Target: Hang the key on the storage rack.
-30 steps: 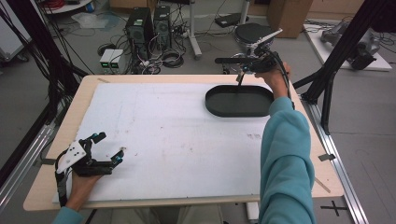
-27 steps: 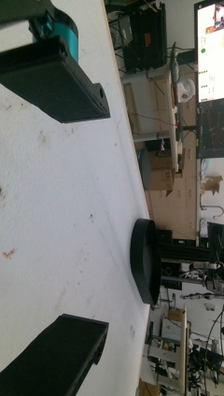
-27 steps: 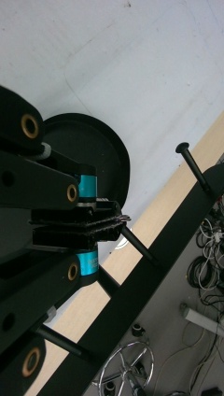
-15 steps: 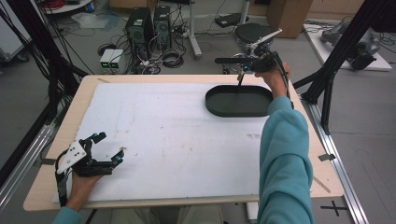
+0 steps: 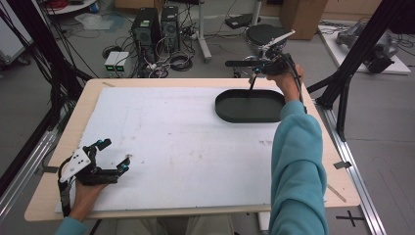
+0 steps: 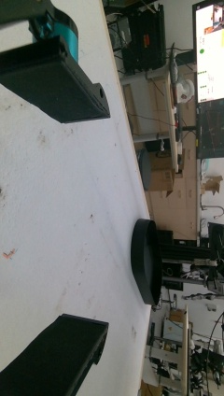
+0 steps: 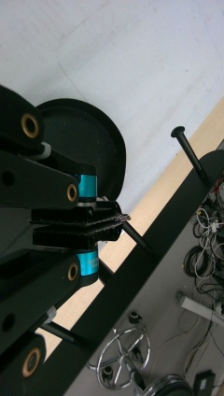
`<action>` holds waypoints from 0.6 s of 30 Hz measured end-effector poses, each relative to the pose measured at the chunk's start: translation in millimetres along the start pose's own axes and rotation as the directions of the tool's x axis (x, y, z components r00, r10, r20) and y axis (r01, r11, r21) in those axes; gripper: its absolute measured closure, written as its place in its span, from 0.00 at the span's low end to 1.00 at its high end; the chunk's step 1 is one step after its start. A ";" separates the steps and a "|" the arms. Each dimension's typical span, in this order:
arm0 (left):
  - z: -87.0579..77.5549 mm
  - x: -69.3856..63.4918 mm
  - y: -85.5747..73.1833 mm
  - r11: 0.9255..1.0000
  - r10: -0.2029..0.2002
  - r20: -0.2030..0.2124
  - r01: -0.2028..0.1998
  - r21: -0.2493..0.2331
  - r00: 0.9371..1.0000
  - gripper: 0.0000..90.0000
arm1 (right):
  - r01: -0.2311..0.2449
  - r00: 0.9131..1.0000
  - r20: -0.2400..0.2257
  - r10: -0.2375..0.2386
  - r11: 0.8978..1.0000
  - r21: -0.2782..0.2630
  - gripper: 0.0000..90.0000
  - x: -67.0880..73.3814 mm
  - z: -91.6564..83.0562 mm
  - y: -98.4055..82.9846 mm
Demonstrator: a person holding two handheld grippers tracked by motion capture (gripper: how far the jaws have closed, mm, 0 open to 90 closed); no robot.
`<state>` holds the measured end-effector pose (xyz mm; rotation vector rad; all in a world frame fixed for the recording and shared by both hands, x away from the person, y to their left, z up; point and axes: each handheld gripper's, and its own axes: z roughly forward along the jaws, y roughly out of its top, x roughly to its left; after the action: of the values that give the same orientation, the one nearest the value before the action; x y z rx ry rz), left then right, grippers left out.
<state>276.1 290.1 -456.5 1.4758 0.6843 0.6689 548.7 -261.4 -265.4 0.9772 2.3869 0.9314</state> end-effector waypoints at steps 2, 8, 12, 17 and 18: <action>-0.1 0.2 0.0 1.000 0.001 -0.001 -0.001 0.000 1.000 0.02 | 0.006 1.000 0.008 -0.006 1.000 -0.001 0.99 0.1 0.0 0.3; -0.2 0.3 0.1 1.000 0.008 0.000 -0.008 0.004 1.000 0.02 | 0.008 1.000 0.022 -0.008 1.000 -0.008 0.97 0.1 1.6 0.7; 0.0 0.1 0.0 1.000 0.002 -0.001 -0.002 0.001 1.000 0.02 | 0.008 0.999 0.032 -0.007 1.000 -0.013 0.96 -0.8 2.0 0.4; -0.1 0.2 0.0 1.000 0.005 0.000 -0.005 0.003 1.000 0.02 | 0.004 0.999 0.046 -0.003 1.000 -0.014 0.92 -3.4 0.7 -1.3; 0.0 0.1 0.0 1.000 0.005 0.000 -0.005 0.003 1.000 0.02 | 0.000 0.999 0.051 0.000 1.000 -0.013 0.91 -3.5 0.4 -1.6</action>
<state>276.2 290.3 -456.5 1.4802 0.6827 0.6720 550.6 -264.6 -266.5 0.9845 2.3357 0.9102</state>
